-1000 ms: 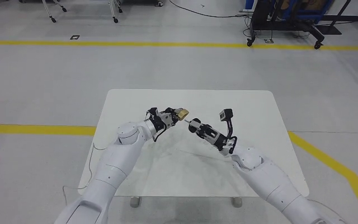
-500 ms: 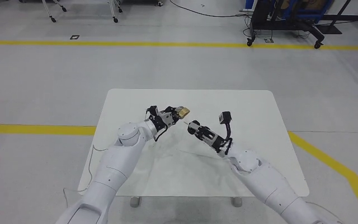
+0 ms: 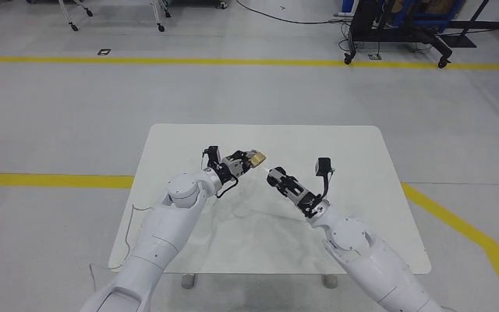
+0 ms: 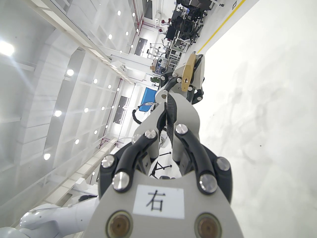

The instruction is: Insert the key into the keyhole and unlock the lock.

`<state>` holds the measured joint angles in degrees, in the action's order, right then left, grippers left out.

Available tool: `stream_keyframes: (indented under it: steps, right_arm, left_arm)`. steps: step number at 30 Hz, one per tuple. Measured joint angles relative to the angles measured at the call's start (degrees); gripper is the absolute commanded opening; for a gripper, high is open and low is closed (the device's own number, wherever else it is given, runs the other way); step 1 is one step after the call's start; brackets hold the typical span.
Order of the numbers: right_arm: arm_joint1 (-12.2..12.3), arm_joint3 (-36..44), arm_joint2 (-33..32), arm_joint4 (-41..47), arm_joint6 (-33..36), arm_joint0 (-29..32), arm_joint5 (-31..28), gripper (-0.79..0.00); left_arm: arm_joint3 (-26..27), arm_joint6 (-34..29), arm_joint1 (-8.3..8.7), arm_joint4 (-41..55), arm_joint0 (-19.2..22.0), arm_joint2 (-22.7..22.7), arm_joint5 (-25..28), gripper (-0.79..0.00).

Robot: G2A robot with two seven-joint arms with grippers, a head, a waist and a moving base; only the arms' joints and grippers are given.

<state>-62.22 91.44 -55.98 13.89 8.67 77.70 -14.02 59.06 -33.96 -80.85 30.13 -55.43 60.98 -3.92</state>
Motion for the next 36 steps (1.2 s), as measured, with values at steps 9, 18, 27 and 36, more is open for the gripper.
stream_keyframes:
  steps: [9,18,27,36]
  right_arm:
    - [-0.8,0.2,-0.2,0.1,0.5,-0.6,5.1,-0.785]
    - [-1.8,-1.8,0.1,-0.5,-0.1,-1.9,6.6,-0.785]
    - [-2.7,-2.8,0.0,-0.4,-0.6,-2.3,7.2,-0.785]
    - [-3.2,-2.9,-1.0,-0.2,0.0,-1.7,7.1,-0.785]
  left_arm:
    - [0.2,-0.2,0.08,-1.9,0.0,-0.2,0.2,-0.785]
    - [0.3,-2.7,0.17,-3.4,0.1,-0.7,0.2,-0.785]
    - [0.1,-2.0,0.13,-3.4,0.2,-0.3,1.5,-0.785]
    - [0.4,-1.4,0.09,-3.6,-0.2,-0.1,1.8,-0.785]
